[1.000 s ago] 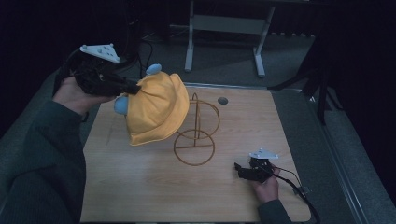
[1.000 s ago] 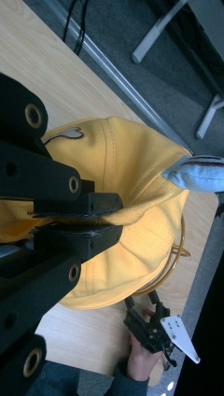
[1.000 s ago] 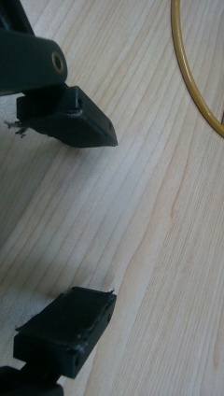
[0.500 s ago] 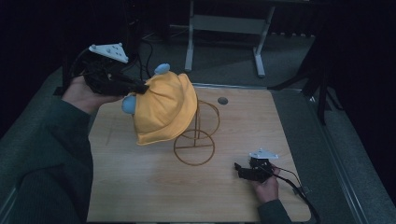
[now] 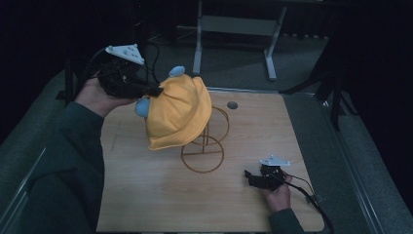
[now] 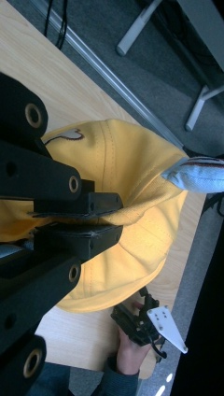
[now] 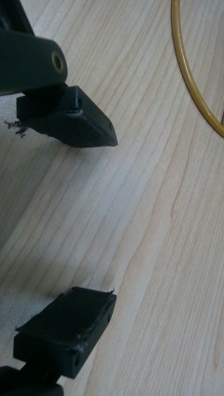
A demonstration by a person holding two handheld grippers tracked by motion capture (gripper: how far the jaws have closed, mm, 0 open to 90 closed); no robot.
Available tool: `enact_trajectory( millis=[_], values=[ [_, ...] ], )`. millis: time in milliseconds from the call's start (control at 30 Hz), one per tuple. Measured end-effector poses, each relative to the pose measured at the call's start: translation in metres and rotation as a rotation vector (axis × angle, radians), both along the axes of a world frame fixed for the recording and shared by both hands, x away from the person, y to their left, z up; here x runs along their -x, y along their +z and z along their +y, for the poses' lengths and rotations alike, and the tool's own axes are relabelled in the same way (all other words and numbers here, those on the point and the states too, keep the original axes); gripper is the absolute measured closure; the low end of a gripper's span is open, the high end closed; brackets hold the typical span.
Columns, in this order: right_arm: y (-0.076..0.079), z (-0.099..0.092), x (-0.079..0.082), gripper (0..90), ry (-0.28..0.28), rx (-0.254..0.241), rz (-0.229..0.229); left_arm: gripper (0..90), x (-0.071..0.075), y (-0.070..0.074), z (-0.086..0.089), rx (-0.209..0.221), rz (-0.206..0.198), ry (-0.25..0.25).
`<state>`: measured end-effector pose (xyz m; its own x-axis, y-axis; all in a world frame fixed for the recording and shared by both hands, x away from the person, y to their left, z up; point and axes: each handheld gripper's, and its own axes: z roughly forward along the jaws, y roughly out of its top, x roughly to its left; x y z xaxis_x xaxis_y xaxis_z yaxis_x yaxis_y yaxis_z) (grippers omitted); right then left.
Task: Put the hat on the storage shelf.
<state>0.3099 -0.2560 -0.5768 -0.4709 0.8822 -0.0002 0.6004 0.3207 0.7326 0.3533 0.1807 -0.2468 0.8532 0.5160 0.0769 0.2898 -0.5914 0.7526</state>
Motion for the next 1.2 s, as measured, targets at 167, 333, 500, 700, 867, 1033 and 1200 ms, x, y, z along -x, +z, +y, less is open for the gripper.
enact_trajectory(
  millis=[167,333,500,700,867,1033,1200],
  values=[
    [0.000,0.000,0.000,20.3,0.000,0.001,0.000,84.4,-0.004,-0.001,-0.007,-0.005,0.004,-0.002],
    [0.000,0.000,0.000,20.2,0.002,0.002,-0.002,84.5,-0.006,-0.002,-0.012,-0.008,0.004,-0.004],
    [0.000,0.000,0.000,20.3,0.001,0.001,-0.001,84.5,-0.010,-0.004,-0.018,-0.017,0.007,-0.008],
    [0.000,0.000,0.000,20.2,0.001,0.002,-0.002,84.5,-0.013,-0.005,-0.026,-0.030,0.010,-0.012],
    [0.000,0.000,0.000,20.1,0.002,0.002,-0.002,84.4,-0.015,-0.007,-0.035,-0.057,0.015,-0.019],
    [0.000,0.000,0.000,20.0,0.004,0.003,-0.002,84.5,-0.019,-0.010,-0.040,-0.061,0.022,-0.024],
    [0.000,0.000,0.000,20.0,0.004,0.003,-0.002,84.3,-0.022,-0.014,-0.047,-0.081,0.020,-0.026]
  ],
)
